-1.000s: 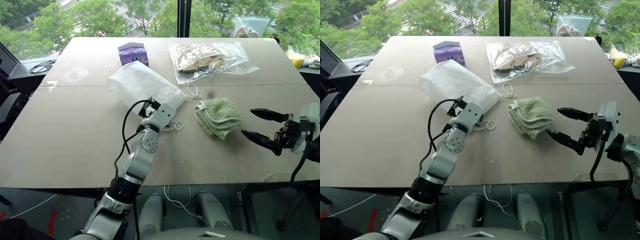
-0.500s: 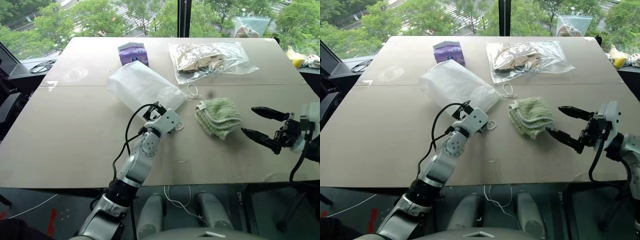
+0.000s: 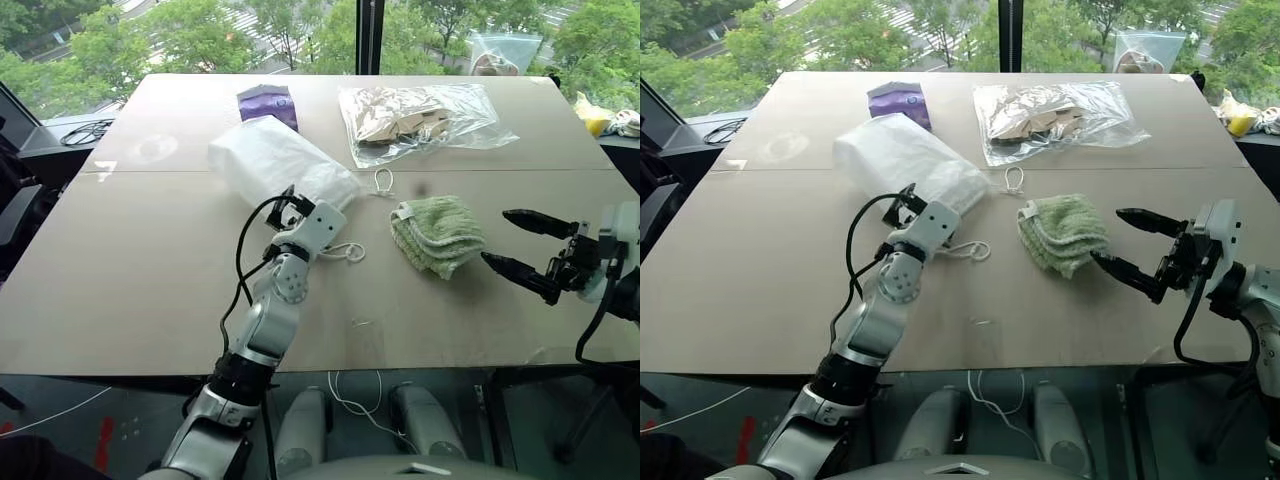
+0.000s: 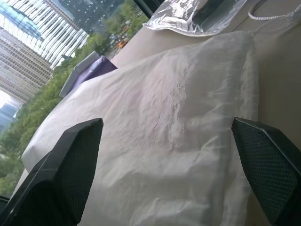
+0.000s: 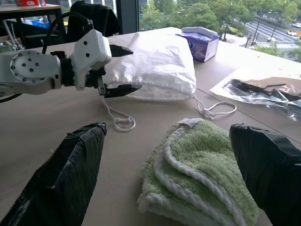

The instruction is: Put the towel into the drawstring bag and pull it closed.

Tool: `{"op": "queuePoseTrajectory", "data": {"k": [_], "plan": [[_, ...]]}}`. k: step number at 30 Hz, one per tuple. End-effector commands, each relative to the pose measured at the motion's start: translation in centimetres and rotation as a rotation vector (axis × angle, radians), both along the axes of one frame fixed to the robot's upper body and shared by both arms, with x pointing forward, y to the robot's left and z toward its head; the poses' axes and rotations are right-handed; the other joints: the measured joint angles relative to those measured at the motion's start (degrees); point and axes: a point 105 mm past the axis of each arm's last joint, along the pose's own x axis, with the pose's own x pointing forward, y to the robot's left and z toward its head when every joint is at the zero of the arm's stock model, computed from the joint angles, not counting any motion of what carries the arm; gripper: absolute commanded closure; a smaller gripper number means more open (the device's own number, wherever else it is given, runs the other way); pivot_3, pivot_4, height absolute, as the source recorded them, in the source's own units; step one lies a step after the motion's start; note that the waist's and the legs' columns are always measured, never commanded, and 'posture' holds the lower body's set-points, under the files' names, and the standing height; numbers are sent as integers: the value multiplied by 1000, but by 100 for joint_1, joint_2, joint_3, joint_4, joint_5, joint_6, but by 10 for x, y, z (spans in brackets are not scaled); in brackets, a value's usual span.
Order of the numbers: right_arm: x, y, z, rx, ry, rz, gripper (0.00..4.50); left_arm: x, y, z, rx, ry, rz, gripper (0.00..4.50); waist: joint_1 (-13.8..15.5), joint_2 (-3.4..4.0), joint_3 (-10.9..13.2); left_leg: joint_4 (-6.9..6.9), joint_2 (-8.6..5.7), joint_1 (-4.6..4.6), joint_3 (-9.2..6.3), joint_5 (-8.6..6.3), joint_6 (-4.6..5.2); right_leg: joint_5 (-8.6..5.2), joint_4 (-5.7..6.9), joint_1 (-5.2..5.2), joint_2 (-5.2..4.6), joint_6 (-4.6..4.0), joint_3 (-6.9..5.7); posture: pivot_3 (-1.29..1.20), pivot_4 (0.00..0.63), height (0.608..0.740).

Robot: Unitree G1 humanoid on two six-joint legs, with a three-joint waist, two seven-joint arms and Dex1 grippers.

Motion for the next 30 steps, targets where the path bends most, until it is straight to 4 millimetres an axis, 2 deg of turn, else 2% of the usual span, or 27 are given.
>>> {"op": "queuePoseTrajectory", "data": {"k": [1, 6, 14, 19, 20, 21, 25, 29, 30], "plan": [[-1, 1, 10, -2, -50, 5, 0, 0, 4, 11, 13, -64, 26, 55, -5, 0, 0, 0, 0, 0, 1, 0, 0, 0, 0, 0, 0, 0, 0, 0, 150, 740], [1, 2, 10, -1, -56, 4, 0, 3, 10, 4, 46, -51, 61, 55, -6, 0, 0, 0, 0, 1, 0, 0, 0, 1, 1, 0, 1, 1, 0, 0, 150, 740], [1, 1, 9, -3, -61, -3, 0, 13, 9, -5, 65, -31, 75, 55, -1, 0, 0, 1, 0, 0, -1, 0, 0, 1, 1, 0, 0, 2, 0, 0, 150, 740], [2, 0, 9, -5, -68, -14, 0, 17, 15, 4, 35, -104, 119, 55, -6, 0, 0, 1, 0, 0, -1, 0, 0, 2, 1, 0, 0, 3, 0, 0, 150, 740], [1, 0, 8, -5, -68, -15, 0, 17, 16, 4, 36, -113, 122, 560, -7, 0, 0, 0, 0, 0, -1, 0, 0, 2, 1, 0, 0, 2, 0, 0, 150, 740], [1, 0, 8, -5, -68, -16, 0, 16, 16, 5, 37, -121, 124, 827, -5, 0, 0, 0, 0, 0, -1, 0, 0, 2, 1, 0, 0, 3, 0, 0, 150, 740], [0, -2, 7, -6, -71, -27, 0, 17, 21, 3, 34, -128, 142, 2766, 4, 0, 0, 1, -1, 0, 0, 0, 0, 3, 1, 1, -1, 4, 0, 0, 150, 740], [1, -3, 8, -8, -78, -35, 0, 18, 23, 6, 28, -139, 152, 4274, -1, 0, 0, 1, -1, 0, 0, 0, 0, 3, 1, 1, -1, 4, 0, 0, 150, 740], [2, -3, 8, -9, -80, -36, 0, 18, 23, 7, 27, -141, 152, 4434, -1, 0, 0, 1, -1, 1, 0, 0, 0, 3, 1, 1, 0, 4, 0, 0, 150, 740]]}}
